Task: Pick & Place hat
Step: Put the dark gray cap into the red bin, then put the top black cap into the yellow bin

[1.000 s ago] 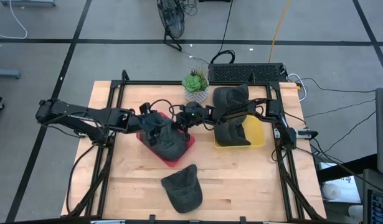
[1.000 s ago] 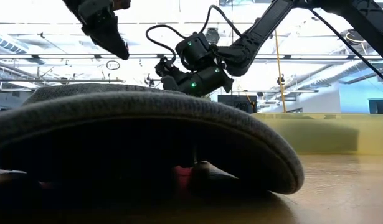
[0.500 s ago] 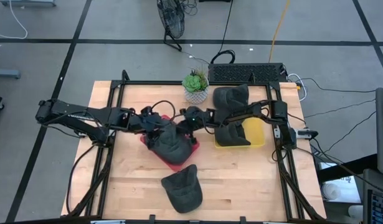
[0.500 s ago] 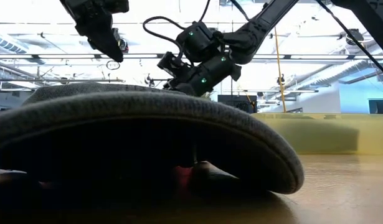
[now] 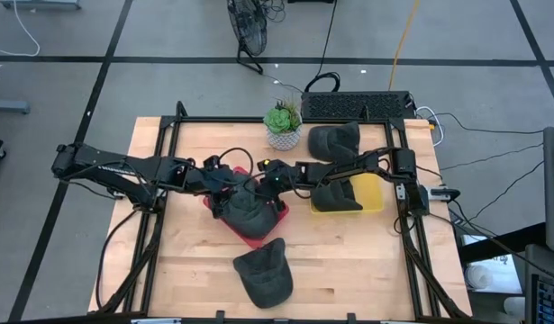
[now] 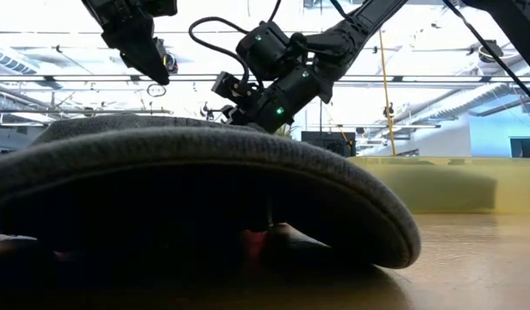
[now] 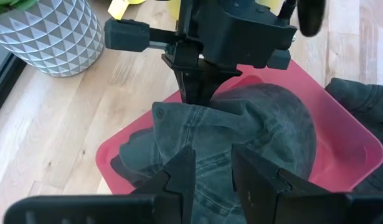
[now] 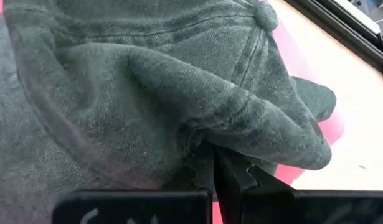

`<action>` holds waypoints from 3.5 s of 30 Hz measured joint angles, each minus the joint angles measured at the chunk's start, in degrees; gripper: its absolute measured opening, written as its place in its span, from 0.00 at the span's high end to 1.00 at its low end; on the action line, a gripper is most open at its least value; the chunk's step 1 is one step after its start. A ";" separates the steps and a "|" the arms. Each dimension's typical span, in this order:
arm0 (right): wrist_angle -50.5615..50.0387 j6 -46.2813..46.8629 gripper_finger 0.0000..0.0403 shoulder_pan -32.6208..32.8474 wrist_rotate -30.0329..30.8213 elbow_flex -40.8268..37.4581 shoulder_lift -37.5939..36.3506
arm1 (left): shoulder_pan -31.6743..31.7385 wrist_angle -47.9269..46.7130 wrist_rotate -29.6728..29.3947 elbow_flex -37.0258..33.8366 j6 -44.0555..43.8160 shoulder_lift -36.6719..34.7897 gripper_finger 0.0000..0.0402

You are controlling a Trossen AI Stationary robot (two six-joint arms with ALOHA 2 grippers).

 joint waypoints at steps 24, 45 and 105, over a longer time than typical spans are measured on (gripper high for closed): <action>-3.12 5.71 1.00 -0.52 0.22 -0.12 -6.29 | -1.82 -1.35 0.07 0.00 0.27 0.00 0.73; -13.08 18.01 1.00 1.20 -7.52 -2.16 -9.61 | -9.78 -8.83 -3.12 -3.51 -0.09 -0.07 0.73; -36.78 29.43 1.00 -2.62 13.45 -3.34 -32.67 | -0.32 28.08 -0.97 -2.68 23.29 -0.13 0.73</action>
